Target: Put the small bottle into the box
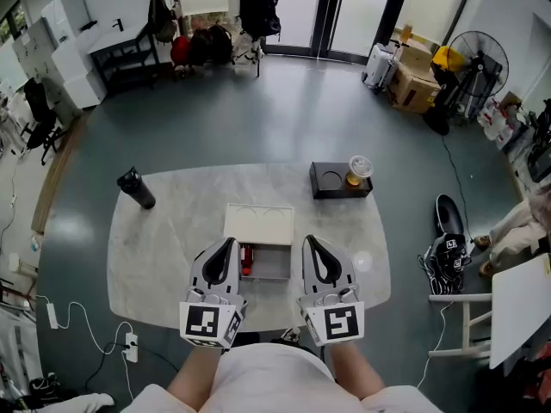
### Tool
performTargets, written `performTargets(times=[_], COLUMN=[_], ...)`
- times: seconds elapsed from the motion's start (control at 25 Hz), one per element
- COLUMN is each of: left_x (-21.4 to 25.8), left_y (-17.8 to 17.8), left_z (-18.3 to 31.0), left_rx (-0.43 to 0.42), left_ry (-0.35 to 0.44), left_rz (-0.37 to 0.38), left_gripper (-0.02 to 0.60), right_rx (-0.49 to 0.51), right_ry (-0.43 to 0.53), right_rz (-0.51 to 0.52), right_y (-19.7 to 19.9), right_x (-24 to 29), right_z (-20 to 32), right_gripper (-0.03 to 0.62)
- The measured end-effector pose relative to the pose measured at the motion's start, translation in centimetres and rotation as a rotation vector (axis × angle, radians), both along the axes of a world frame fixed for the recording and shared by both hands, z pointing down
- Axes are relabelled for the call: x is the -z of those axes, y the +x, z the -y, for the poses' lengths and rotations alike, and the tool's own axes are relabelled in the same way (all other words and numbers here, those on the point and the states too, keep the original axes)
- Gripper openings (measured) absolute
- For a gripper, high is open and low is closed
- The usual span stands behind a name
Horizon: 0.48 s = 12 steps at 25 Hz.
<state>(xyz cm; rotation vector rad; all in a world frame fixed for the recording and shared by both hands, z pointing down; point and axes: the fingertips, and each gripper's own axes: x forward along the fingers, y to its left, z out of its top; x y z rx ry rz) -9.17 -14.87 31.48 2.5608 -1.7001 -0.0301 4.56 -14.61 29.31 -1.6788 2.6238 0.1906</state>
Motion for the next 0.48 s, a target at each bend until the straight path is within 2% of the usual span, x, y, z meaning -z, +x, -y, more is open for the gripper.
performTargets(times=[0.48], left_x=[-0.06], left_y=[-0.18], left_z=[0.11], left_rx=[0.009], left_ry=[0.011], left_rz=[-0.007], left_gripper=[0.021], right_rx=[-0.005], right_ry=[-0.011], right_rz=[-0.005], right_y=[0.56], right_x=[-0.31], right_z=[0.08], right_gripper=[0.025])
